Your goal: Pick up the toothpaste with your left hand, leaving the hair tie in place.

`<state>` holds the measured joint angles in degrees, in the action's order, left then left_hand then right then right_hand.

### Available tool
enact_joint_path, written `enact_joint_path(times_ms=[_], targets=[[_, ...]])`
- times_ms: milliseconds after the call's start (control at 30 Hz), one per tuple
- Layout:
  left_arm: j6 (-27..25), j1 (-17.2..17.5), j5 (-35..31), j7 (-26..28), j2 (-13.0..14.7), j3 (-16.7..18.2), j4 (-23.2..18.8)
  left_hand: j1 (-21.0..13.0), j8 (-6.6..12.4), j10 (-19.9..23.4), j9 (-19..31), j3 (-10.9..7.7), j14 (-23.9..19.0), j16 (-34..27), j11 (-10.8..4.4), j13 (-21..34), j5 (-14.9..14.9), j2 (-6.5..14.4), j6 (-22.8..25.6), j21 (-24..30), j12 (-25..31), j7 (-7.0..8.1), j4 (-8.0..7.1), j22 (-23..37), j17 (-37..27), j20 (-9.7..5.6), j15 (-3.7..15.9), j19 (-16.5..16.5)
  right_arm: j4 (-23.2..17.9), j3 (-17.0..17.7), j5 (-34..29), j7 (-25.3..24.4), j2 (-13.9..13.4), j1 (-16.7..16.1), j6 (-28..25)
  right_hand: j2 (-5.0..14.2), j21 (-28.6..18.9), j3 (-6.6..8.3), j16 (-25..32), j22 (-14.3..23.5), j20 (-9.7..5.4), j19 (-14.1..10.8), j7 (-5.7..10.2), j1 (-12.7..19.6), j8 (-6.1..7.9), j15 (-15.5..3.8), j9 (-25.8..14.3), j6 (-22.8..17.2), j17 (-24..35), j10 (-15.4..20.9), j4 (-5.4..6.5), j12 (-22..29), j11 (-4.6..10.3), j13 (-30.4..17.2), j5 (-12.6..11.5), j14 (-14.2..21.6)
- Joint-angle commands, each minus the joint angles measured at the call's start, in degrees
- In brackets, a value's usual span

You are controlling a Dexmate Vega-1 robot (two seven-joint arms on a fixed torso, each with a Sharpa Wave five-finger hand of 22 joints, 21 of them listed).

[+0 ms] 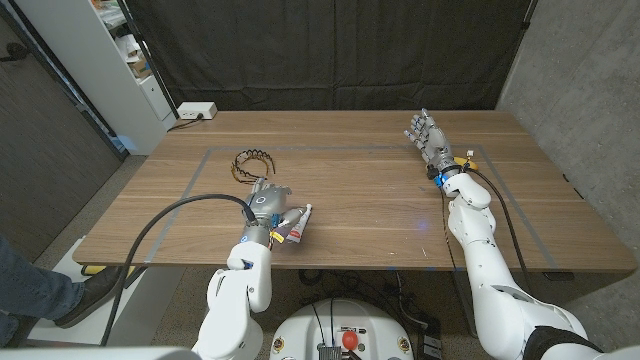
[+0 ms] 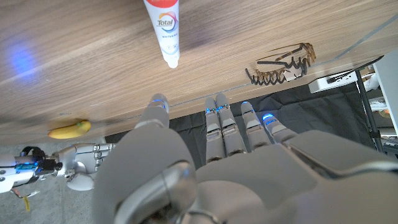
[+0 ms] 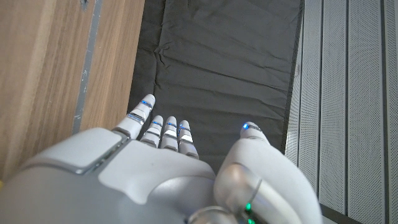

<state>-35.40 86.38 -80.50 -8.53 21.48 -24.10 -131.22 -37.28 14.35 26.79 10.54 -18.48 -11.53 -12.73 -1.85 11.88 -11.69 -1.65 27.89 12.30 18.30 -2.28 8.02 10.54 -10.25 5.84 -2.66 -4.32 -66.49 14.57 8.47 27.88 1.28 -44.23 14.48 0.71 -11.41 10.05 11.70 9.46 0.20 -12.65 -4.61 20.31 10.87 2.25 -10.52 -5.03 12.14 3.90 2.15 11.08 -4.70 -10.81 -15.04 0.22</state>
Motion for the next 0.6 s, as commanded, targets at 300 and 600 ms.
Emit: enact_joint_path(times_ms=[300, 600], targets=[[-4.1, -1.3, -11.0, -2.4, -2.1, -3.0, 4.3, -0.3, 0.03, 1.4, 0.1, 0.37, -0.9, 0.2, -0.24, 0.2, -0.4, -0.5, 1.0, 0.1, 0.5, 0.18, -0.08, 0.1, -0.1, 0.3, 0.22, 0.9, -1.1, -0.7, 1.4, -0.6, 0.0, -0.9, 0.6, -0.18, 0.3, -0.4, 0.5, 0.3, 0.23, -0.4, 0.04, -0.2, 0.42, 0.13, -0.2, -0.7, 0.1, 0.6, -0.01, 0.4, -0.15, -0.1, 0.0, 0.6], [-4.4, -2.1, -13.7, -2.3, -2.7, -3.8, 6.5, -0.3, -0.2, 1.4, 0.1, 0.45, -1.0, 0.2, -0.39, 0.3, -0.4, -0.5, 1.1, 0.0, 0.3, 0.18, -0.1, 0.1, -0.1, 0.49, 0.28, 0.7, -0.7, -1.1, 1.3, -0.7, 0.1, -0.8, 1.2, -0.17, 0.3, -0.46, 0.5, 0.3, 0.23, -0.4, 0.08, -0.3, 0.47, 0.14, -0.2, -0.9, 0.1, 0.7, -0.01, 0.4, -0.18, -0.1, 0.0, 0.6]])
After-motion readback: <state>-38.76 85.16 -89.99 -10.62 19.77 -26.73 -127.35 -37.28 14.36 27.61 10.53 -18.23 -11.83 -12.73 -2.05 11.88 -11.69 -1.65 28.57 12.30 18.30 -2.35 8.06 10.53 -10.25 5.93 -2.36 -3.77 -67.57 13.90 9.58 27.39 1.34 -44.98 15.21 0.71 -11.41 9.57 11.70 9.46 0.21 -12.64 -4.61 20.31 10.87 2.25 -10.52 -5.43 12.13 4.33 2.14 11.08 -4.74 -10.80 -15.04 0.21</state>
